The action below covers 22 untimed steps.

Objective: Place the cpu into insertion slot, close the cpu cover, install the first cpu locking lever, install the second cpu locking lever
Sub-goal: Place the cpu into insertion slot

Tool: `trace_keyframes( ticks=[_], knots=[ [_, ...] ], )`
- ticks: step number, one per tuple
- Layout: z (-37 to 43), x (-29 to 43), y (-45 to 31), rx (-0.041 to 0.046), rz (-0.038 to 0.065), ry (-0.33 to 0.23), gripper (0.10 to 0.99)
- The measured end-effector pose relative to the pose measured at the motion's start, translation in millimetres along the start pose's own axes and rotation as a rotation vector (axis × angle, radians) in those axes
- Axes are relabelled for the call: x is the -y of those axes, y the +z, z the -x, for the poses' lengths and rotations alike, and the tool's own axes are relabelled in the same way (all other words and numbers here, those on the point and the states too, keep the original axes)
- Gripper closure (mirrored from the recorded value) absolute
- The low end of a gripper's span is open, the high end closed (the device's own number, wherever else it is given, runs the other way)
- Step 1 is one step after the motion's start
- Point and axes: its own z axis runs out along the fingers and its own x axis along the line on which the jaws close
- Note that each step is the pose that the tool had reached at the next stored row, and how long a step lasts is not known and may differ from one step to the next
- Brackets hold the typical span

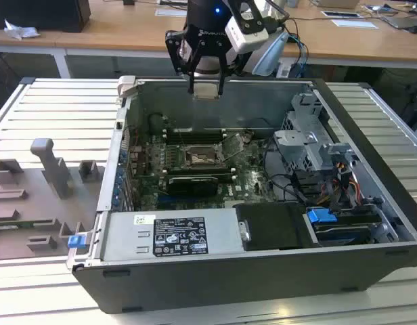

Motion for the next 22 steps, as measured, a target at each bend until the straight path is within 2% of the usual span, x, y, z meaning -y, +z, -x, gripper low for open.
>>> trace_keyframes(
  ticks=[16, 22],
  knots=[
    [0.0, 0.0, 0.0, 0.0011, 0.000, 0.013, 0.545],
    [0.0, 0.0, 0.1, 0.0030, 0.001, 0.033, 0.545]
  ],
)
